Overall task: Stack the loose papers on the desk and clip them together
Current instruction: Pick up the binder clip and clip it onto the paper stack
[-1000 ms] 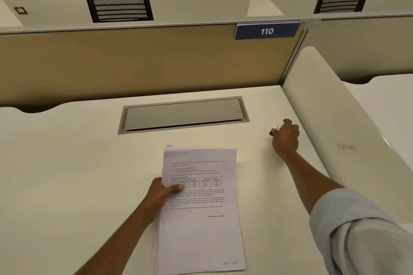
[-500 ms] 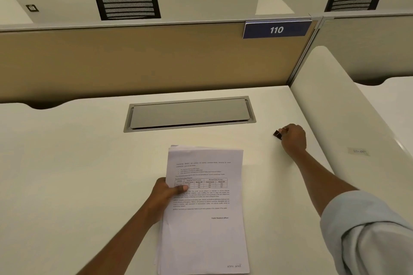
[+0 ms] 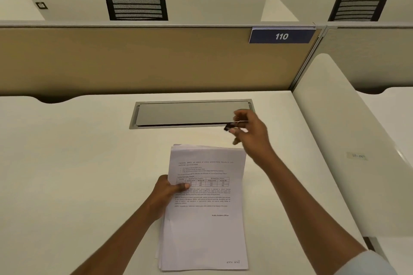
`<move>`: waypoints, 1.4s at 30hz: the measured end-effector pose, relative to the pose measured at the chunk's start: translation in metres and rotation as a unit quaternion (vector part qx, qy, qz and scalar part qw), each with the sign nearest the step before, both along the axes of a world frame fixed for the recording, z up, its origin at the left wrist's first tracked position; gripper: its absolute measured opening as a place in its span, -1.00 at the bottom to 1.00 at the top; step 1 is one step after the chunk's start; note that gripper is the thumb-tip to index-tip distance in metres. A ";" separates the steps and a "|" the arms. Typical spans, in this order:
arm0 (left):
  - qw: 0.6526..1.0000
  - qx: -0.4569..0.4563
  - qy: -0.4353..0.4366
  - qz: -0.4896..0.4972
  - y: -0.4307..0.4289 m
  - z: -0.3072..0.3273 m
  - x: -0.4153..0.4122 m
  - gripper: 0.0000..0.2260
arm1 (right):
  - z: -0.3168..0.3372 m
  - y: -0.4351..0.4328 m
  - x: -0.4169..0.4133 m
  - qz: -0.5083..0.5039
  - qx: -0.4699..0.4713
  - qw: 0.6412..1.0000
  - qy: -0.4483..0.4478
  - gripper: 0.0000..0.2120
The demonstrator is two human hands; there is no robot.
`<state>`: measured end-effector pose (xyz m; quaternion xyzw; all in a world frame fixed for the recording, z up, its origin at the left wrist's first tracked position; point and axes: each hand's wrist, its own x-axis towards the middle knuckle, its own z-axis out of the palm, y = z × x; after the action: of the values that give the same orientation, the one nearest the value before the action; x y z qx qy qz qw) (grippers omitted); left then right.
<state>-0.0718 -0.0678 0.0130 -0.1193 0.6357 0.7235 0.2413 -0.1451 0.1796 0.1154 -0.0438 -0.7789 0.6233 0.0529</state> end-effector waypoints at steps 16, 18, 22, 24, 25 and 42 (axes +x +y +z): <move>0.999 0.006 0.015 0.040 -0.008 0.013 0.015 -0.63 | 0.028 -0.079 0.044 0.158 0.159 0.974 0.002 -0.58; 0.999 0.005 0.015 0.042 -0.009 0.014 0.017 -0.62 | 0.030 -0.083 0.047 0.163 0.168 0.972 0.016 -0.61; 0.999 0.003 0.016 0.043 -0.010 0.016 0.019 -0.61 | 0.029 -0.088 0.051 0.165 0.219 0.961 0.038 -0.65; 0.999 0.002 0.017 0.044 -0.010 0.017 0.020 -0.60 | 0.028 -0.090 0.054 0.175 0.243 0.952 0.056 -0.67; 0.999 0.002 0.018 0.044 -0.010 0.017 0.021 -0.59 | 0.027 -0.090 0.056 0.181 0.256 0.947 0.067 -0.68; 0.998 0.003 0.038 0.044 -0.012 0.029 0.030 -0.66 | 0.022 -0.101 0.076 0.128 0.292 0.926 0.204 -0.85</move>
<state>-0.0414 -0.0795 0.0422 -0.1188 0.6366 0.7391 0.1853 -0.0688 0.0788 0.1372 0.2022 -0.8977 0.3653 0.1412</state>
